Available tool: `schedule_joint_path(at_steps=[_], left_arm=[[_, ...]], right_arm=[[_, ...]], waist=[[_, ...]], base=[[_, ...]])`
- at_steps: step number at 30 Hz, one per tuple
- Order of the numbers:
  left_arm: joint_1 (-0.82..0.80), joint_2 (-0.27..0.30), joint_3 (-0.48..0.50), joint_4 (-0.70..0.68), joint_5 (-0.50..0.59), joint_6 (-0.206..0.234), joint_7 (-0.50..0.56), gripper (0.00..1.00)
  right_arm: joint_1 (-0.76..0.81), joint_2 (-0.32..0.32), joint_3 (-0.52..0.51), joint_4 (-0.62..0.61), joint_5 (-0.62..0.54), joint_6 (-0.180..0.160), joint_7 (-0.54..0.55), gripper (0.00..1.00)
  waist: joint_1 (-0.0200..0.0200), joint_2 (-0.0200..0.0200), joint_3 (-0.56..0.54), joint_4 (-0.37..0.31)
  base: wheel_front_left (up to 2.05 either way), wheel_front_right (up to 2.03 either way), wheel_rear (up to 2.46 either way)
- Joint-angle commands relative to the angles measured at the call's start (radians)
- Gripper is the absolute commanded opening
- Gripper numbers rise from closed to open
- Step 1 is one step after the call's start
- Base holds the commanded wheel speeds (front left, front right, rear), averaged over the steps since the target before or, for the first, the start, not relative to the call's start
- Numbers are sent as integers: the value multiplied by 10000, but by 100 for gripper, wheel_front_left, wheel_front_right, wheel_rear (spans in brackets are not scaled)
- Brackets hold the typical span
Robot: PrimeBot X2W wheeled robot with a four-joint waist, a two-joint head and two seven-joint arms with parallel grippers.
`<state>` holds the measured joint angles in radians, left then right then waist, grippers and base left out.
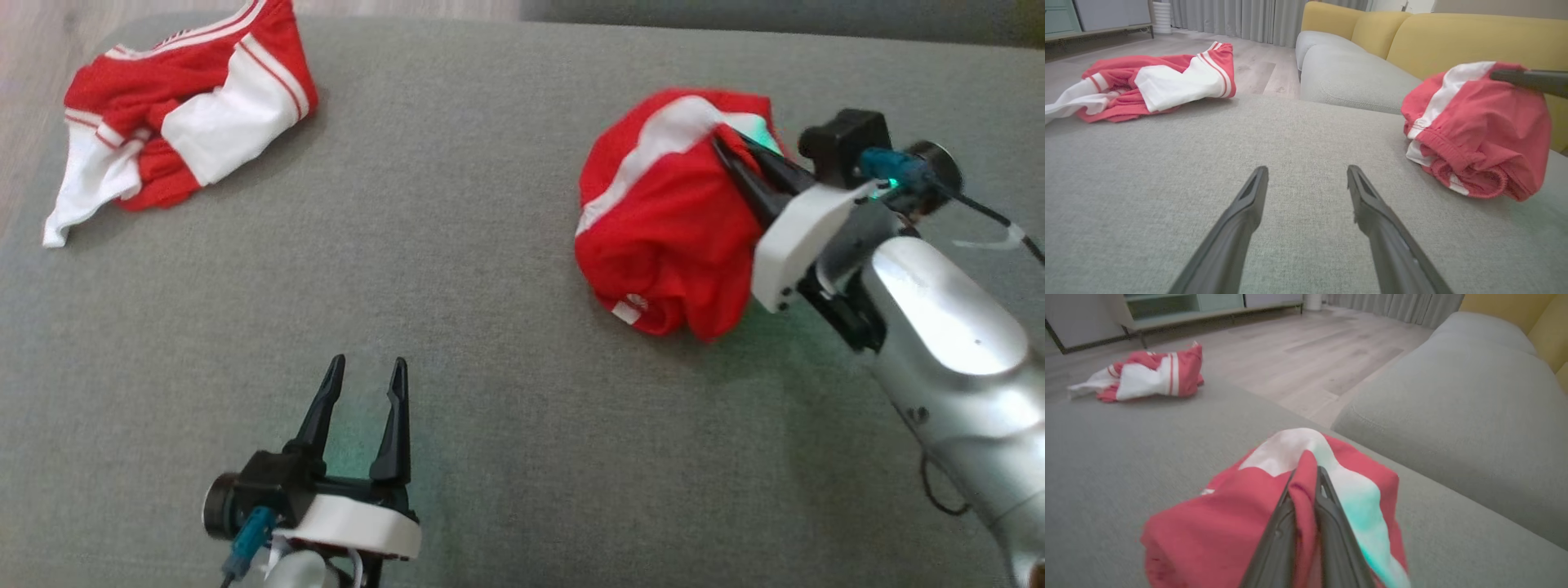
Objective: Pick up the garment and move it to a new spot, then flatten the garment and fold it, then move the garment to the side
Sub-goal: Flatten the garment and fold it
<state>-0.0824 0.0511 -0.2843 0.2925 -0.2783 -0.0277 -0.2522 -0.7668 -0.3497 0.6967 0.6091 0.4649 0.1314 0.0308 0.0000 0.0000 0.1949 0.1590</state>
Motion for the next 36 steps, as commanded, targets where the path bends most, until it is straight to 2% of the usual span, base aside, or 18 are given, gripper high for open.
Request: schedule_joint_path(at_steps=[1,6,13,21,31,32,33,34,36], left_arm=[[-209,-8,431,-227,80,-38,-95,100],[-52,-8,642,-240,185,-84,-95,100],[18,-8,825,-288,320,-156,-95,100],[57,-8,837,-243,397,-241,-95,100],[151,-8,707,-102,397,-296,-95,100],[161,-8,680,-80,394,-299,-95,100],[174,-8,652,-61,390,-302,-95,100],[189,-8,634,-43,390,-306,-95,100],[228,-8,607,-9,392,-315,-95,100]], right_arm=[[-20,128,-124,-462,-47,-7,-136,0],[924,426,-738,-1861,-632,-7,-136,0],[3649,860,-1108,-3403,-1380,-7,607,0],[5841,1220,-1710,-3713,-2064,-7,834,0],[6634,1744,-2117,-3761,-2551,-7,414,0],[6652,1835,-2197,-3724,-2601,-7,311,21],[6664,1922,-2270,-3691,-2651,-7,214,48],[6670,1996,-2348,-3670,-2705,-7,109,100],[6673,2106,-2538,-3656,-2804,-7,-82,100]], waist=[[0,0,-171,-165],[0,0,-540,-516],[0,0,-732,-701],[0,0,-774,-731],[0,0,-918,-796],[0,0,-962,-803],[0,0,-997,-809],[0,0,-1042,-815],[0,0,-1134,-834]], base=[[0,0,0],[0,0,0],[0,0,0],[0,0,0],[0,0,0],[0,0,0],[0,0,0],[0,0,0],[0,0,0]])
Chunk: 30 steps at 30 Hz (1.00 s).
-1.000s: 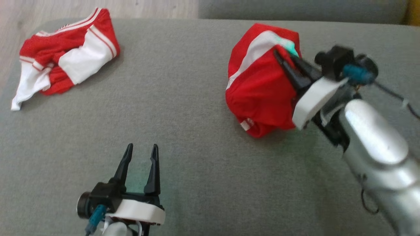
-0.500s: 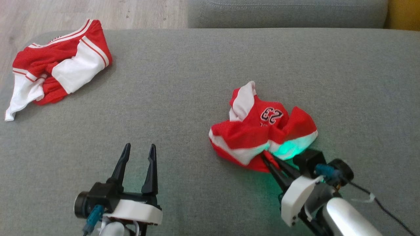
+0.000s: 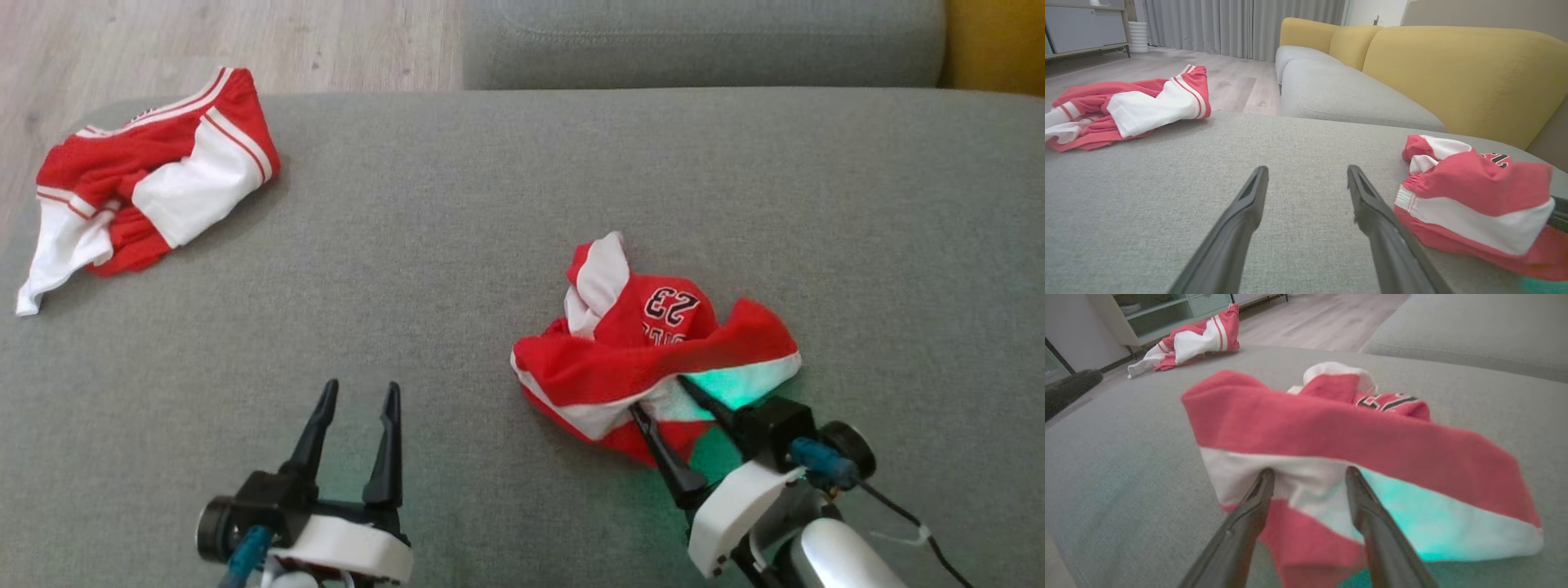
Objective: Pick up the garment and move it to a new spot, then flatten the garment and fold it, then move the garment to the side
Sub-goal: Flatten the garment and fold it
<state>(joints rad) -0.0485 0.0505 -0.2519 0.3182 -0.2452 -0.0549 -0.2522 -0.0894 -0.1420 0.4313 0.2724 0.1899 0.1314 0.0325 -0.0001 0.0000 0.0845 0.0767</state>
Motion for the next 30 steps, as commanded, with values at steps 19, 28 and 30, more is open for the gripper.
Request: schedule_joint_path(at_steps=[19,28,30], left_arm=[[-153,-3,74,-258,-76,-34,-95,100],[-303,-3,-57,-308,-227,36,-95,100],[-307,-3,-75,-310,-262,58,-95,100]], right_arm=[[-2039,-584,2023,-1763,280,-7,1605,100],[-4034,-1179,3904,-350,940,-7,3949,100],[-4350,-1323,4176,-131,973,-7,4464,57]], waist=[[1,0,-127,276],[1,0,67,779],[1,0,90,879]], base=[[0,0,0],[0,0,0],[0,0,0]])
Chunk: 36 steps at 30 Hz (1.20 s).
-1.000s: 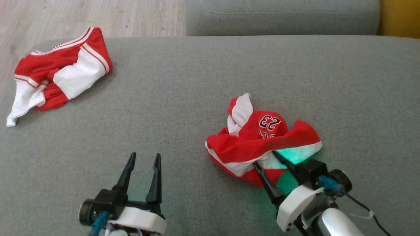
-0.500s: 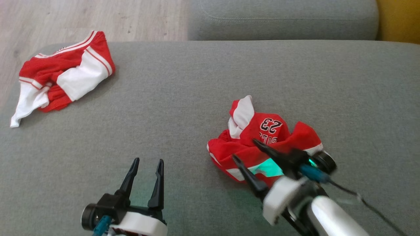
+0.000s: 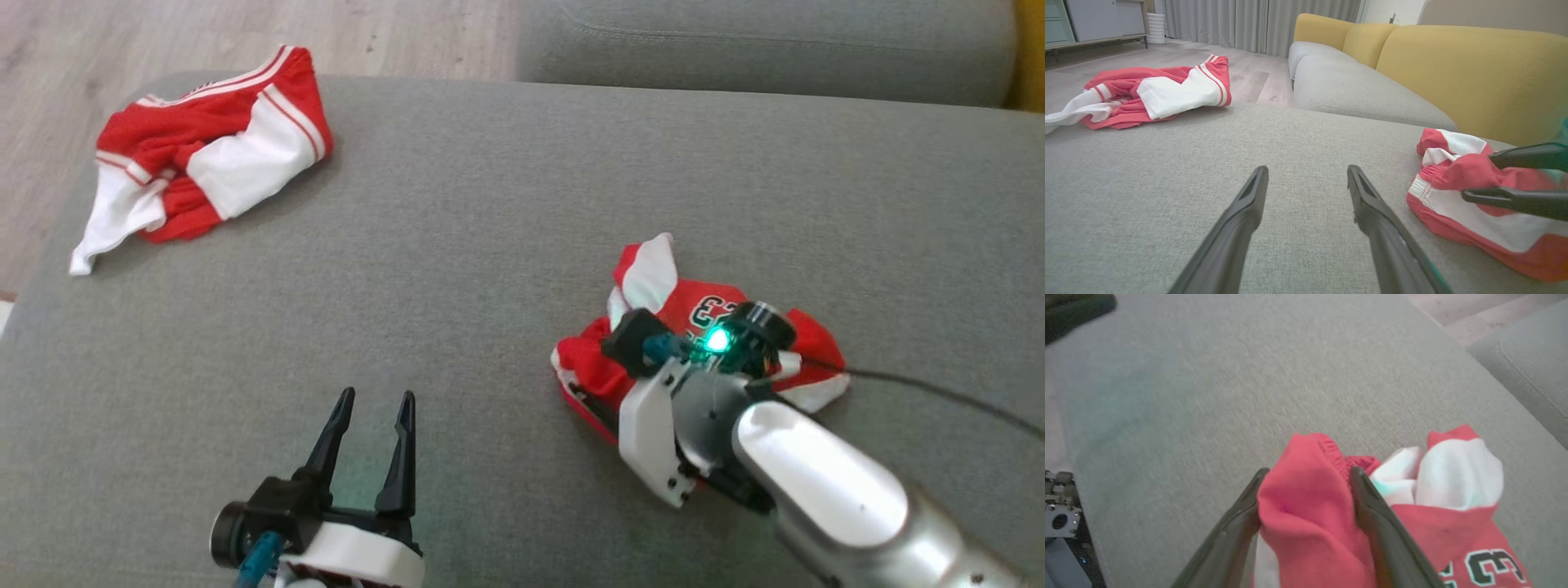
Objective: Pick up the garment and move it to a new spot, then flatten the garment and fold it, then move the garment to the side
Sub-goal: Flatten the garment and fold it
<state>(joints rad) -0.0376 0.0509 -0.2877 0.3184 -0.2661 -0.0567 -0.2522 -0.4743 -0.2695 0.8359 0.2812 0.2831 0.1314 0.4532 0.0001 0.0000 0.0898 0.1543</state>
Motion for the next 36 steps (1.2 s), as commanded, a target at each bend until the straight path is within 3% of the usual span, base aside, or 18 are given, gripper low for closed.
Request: schedule_joint_path(at_steps=[1,2,3,4,9,21,28,30,34,36], left_arm=[[-421,-7,270,-312,-69,83,-95,100],[-425,-7,262,-311,-85,96,-95,100],[-433,-7,247,-309,-100,108,-95,100],[-442,-7,237,-312,-116,124,-95,100],[-482,-7,205,-332,-151,159,-95,100],[-575,-7,215,-345,-124,176,-95,100],[-737,-7,114,-305,-139,168,-95,100],[-759,-7,112,-296,-129,170,-95,100],[-770,-7,152,-262,-96,175,-95,100],[-770,-7,181,-246,-69,176,-95,100]], right_arm=[[-628,-96,232,-186,86,-7,428,42],[-743,-142,346,-171,131,-7,577,29],[-846,-184,448,-170,179,-7,672,4],[-930,-206,515,-169,238,-7,716,0],[-1191,-188,744,-209,532,-7,551,0],[-2341,725,1747,-79,1537,-7,-1550,0],[-2934,843,2176,2648,1784,-7,-2804,0],[-3000,930,2201,3419,1768,-7,-3244,6],[-3086,1182,2314,4624,1866,-7,-3931,1],[-3187,1322,2327,5086,1878,-7,-4284,6]], waist=[[-1,0,43,155],[-1,0,50,195],[-1,0,54,239],[-1,0,60,276],[-1,0,84,417],[-1,0,229,673],[-1,0,447,876],[-1,0,500,907],[-1,0,566,861],[-1,0,586,785]], base=[[0,0,0],[0,0,0],[0,0,0],[0,0,0],[0,0,0],[0,0,0],[0,0,0],[0,0,0],[0,0,0],[0,0,0]])
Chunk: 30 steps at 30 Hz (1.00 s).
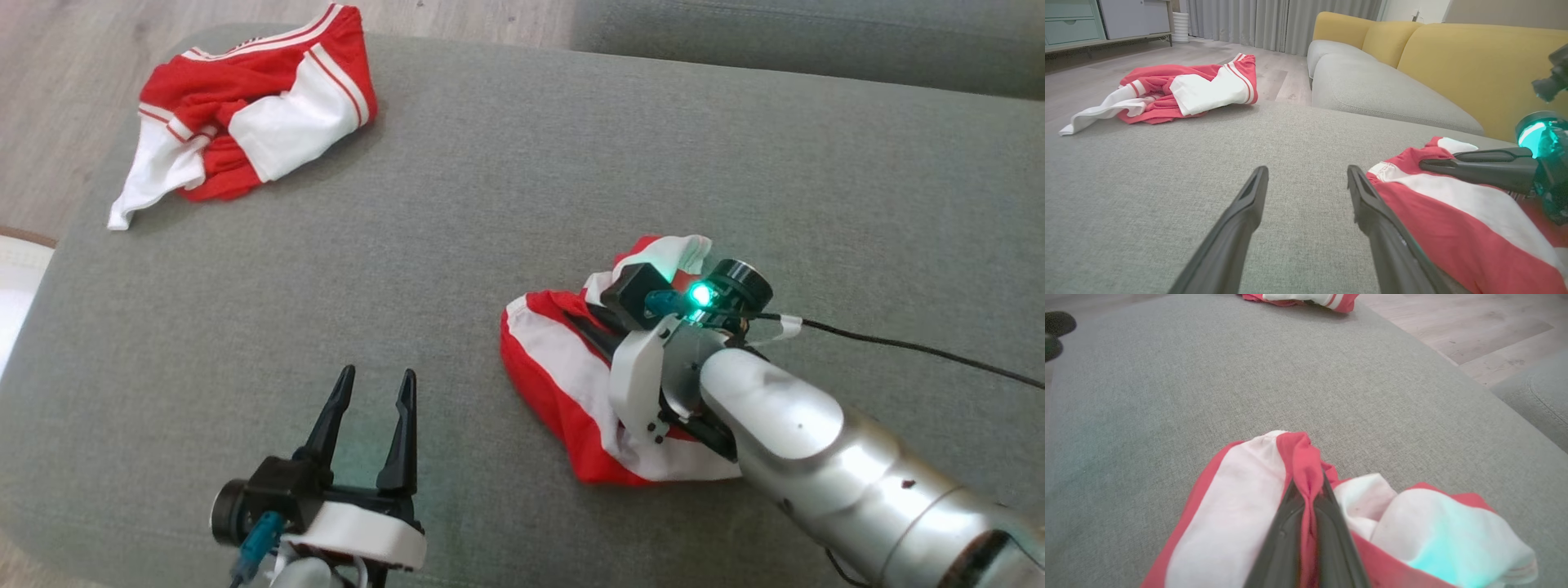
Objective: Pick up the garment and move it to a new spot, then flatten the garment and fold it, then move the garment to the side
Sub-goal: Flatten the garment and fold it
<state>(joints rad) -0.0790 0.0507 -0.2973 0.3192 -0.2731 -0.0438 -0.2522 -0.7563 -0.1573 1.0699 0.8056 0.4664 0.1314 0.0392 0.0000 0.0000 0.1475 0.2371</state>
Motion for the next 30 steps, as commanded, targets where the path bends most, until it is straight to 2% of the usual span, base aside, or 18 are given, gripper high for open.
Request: schedule_joint_path(at_steps=[1,2,3,12,16,20,24,27,30], left_arm=[[-362,-5,286,-247,19,47,-95,100],[-368,-5,297,-245,30,47,-95,100],[-374,-5,302,-240,40,45,-95,100],[-259,-5,426,-211,142,35,-95,100],[-207,-3,519,-234,225,-22,-95,100],[-151,9,628,-296,285,-50,-95,100],[-57,17,698,-342,334,-76,-95,100],[77,17,756,-356,338,-97,-95,100],[258,16,826,-363,321,-102,-95,100]], right_arm=[[-419,284,-50,15,86,-7,-356,30],[-478,370,-114,140,137,-7,-610,97],[-530,450,-158,248,191,-7,-817,100],[-773,665,-649,444,548,-7,-2167,100],[-505,394,-1641,419,606,-7,-2784,100],[315,-14,-3483,172,253,-7,-2993,100],[1920,-308,-6295,-1120,-696,-7,-3005,100],[3546,-122,-8157,-2339,-1823,-7,-3007,100],[5066,353,-9324,-3539,-2734,-7,-3007,100]], waist=[[0,0,12,-90],[0,0,8,-146],[0,0,-5,-198],[0,0,-275,-742],[0,0,-462,-978],[0,0,-641,-1169],[0,0,-775,-1249],[0,0,-931,-1271],[0,0,-1084,-1284]], base=[[0,0,0],[0,0,0],[0,0,0],[0,0,0],[0,0,0],[0,0,0],[0,0,0],[0,0,0],[0,0,0]])
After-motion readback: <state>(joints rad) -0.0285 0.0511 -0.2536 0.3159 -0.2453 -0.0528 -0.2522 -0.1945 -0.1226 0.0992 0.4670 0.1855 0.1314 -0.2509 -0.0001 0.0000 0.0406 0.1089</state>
